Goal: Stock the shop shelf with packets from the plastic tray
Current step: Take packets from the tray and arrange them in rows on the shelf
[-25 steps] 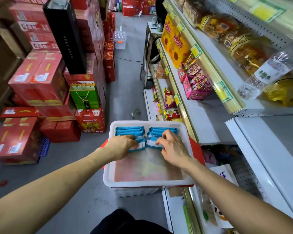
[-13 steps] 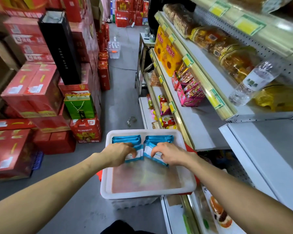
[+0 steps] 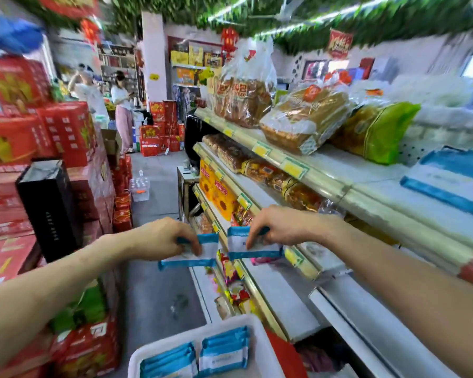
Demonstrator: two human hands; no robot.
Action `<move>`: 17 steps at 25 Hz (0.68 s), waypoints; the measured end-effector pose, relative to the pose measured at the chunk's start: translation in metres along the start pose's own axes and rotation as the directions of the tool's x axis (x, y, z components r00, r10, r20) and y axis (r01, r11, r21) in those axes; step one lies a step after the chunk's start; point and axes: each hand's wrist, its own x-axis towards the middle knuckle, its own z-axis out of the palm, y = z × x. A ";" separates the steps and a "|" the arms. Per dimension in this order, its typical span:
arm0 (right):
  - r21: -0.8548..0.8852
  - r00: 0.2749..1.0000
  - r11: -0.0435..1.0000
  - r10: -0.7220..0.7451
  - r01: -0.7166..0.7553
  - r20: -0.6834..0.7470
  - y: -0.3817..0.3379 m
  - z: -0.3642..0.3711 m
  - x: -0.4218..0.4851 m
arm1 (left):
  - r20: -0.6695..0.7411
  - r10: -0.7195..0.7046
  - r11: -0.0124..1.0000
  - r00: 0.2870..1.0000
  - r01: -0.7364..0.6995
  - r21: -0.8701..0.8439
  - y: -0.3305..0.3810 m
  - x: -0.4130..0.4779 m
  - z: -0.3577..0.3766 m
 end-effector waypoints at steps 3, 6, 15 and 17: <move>-0.028 0.995 0.999 0.038 -0.041 -0.094 0.007 -0.069 -0.025 | -0.056 0.085 0.995 0.995 -0.088 -0.049 0.033 0.025 -0.072; -0.011 0.983 0.997 0.068 -0.071 -0.170 0.010 -0.124 -0.072 | -0.109 0.194 0.977 0.975 -0.202 -0.067 0.075 0.056 -0.129; 0.001 0.748 0.841 0.482 -0.541 -0.456 0.058 -0.192 -0.368 | -0.091 0.722 0.680 0.686 -0.728 -0.092 0.343 0.192 -0.178; 0.086 0.639 0.758 0.599 -0.646 -0.482 0.057 -0.185 -0.441 | -0.060 0.801 0.588 0.595 -0.802 -0.104 0.415 0.209 -0.167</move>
